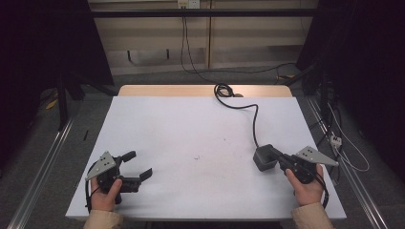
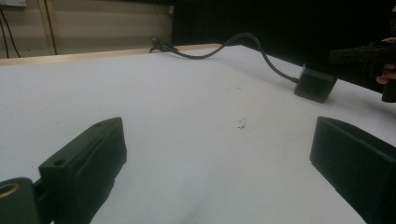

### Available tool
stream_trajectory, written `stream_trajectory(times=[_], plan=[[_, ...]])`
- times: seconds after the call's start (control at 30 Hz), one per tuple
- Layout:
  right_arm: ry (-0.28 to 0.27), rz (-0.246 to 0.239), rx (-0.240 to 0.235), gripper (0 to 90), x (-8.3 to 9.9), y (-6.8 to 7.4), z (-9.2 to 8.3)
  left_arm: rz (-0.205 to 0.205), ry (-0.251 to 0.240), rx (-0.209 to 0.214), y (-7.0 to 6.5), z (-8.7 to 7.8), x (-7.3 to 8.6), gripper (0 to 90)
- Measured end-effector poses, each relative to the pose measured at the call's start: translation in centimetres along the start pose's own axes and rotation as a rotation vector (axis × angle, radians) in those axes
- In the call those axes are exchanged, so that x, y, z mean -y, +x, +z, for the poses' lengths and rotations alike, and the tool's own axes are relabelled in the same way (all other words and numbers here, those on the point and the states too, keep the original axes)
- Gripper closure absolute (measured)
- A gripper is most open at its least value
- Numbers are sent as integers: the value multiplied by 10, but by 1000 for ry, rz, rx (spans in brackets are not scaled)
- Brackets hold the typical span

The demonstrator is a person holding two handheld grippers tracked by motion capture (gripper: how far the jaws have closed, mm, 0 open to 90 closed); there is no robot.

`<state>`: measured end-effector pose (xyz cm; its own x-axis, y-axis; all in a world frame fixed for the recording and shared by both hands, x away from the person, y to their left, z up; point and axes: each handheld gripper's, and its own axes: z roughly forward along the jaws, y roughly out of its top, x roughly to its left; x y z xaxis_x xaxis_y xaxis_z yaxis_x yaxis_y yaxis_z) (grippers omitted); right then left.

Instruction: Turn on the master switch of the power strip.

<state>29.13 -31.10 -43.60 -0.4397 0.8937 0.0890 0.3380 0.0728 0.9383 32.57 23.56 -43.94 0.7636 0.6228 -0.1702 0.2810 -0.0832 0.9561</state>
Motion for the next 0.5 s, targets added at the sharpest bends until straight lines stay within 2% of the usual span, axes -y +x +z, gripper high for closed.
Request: stream_trajectory(times=[0.5], plan=[[9,-11,5,900,2,0,0,4,-1,1,0,0,0,32]])
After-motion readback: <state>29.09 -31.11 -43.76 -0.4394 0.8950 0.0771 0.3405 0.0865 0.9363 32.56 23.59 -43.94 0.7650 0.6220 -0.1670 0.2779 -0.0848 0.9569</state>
